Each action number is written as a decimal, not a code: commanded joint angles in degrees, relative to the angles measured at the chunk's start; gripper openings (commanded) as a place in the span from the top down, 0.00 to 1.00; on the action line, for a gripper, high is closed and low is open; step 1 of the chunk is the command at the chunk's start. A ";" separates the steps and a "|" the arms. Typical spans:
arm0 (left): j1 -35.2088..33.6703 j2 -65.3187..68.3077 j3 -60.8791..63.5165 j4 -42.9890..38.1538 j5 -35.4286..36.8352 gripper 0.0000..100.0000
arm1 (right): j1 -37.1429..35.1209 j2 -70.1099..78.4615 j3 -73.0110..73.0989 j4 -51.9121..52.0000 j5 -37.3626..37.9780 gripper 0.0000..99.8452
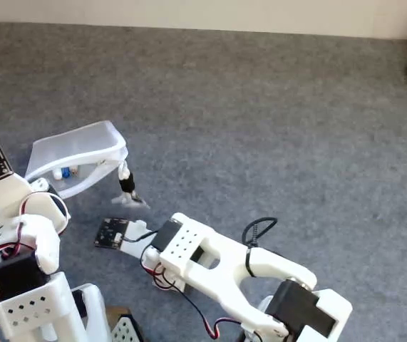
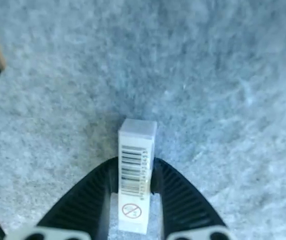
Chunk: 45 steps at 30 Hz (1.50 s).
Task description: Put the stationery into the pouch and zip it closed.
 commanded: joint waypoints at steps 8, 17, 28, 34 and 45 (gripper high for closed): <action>-0.66 0.31 -0.66 -1.67 0.88 0.99 | 1.80 -11.91 -2.95 0.04 0.70 1.00; -0.57 0.31 -0.66 -1.67 0.88 0.99 | 1.98 -13.67 -2.95 -3.12 0.44 1.00; -0.48 0.31 -0.22 -1.76 0.88 0.99 | 1.54 -13.76 -3.12 -3.56 0.44 1.00; -0.48 0.31 -0.22 -1.76 0.88 0.99 | 0.22 -13.85 -3.03 -3.56 0.44 1.00; -0.48 0.31 -0.31 -1.76 0.88 0.99 | 0.48 -30.73 5.41 -8.48 0.44 1.00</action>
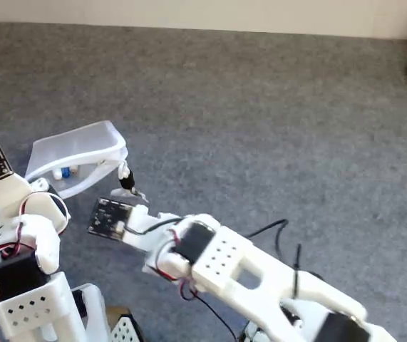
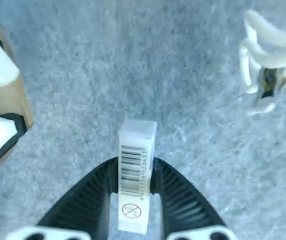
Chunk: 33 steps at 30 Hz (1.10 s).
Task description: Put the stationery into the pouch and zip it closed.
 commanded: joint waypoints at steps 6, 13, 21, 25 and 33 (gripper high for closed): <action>-0.48 0.31 -0.31 -1.76 0.88 0.99 | -0.66 -9.27 10.42 -19.03 0.44 1.00; -0.48 0.31 -0.22 -1.76 0.88 0.99 | -0.66 -9.89 12.00 -25.27 0.44 1.00; -0.48 0.31 -0.22 -1.76 0.88 0.99 | -2.51 -10.95 12.53 -28.70 0.26 1.00; -0.48 0.31 -0.22 -1.76 0.88 0.99 | -2.59 -16.40 15.08 -28.88 0.26 1.00; -0.40 0.31 -0.22 -1.76 0.88 0.99 | -2.51 -28.35 24.66 -41.63 0.26 1.00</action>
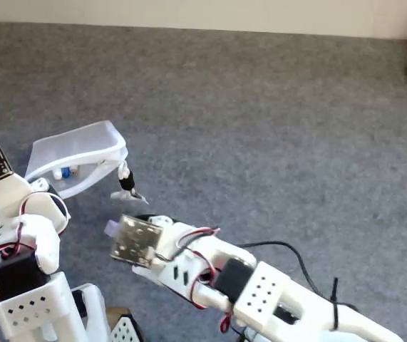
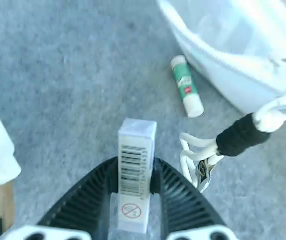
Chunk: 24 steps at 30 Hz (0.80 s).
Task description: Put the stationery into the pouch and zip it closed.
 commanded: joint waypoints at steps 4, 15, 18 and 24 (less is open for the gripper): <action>0.40 0.31 -0.22 -1.76 0.88 0.99 | -0.48 -8.48 7.60 -18.15 0.26 1.00; 6.99 0.31 -0.22 -1.32 -0.97 0.99 | -0.22 -10.24 15.78 -41.71 0.26 1.00; 8.40 0.31 -0.22 -1.32 -1.85 0.99 | -0.22 -10.24 18.33 -50.24 0.00 1.00; 8.66 0.31 -0.22 -1.32 -1.85 0.99 | 3.56 -9.89 19.47 -61.14 -8.53 1.00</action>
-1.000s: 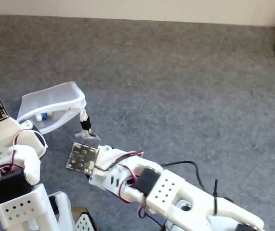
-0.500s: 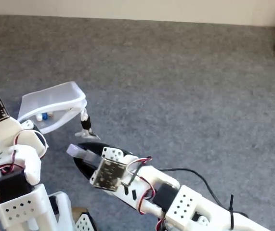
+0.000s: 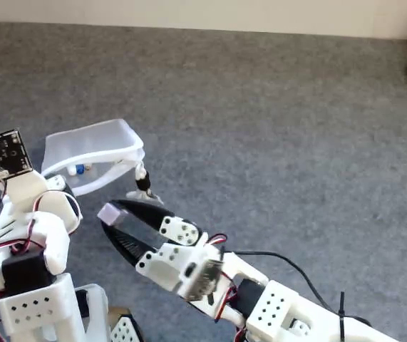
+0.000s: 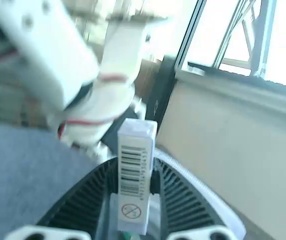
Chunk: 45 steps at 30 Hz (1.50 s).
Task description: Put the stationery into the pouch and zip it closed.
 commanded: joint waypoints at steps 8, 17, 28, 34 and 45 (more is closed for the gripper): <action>1.54 0.31 -0.22 -1.32 -0.44 0.99 | 7.78 -1.54 -2.86 -4.53 -15.56 1.00; 1.63 0.31 -0.13 -1.32 -0.44 0.99 | 7.69 2.15 -10.68 -4.44 -20.66 1.00; 1.54 0.31 -0.13 -1.32 -0.44 0.99 | 7.60 21.05 -22.64 -4.79 -21.36 1.00; 1.54 0.31 -0.04 -1.41 -0.44 0.99 | 6.20 25.01 -22.29 -13.41 -20.48 1.00; 1.27 0.31 -0.04 -1.32 -0.44 0.99 | 5.58 38.37 -22.73 -14.37 -15.38 1.00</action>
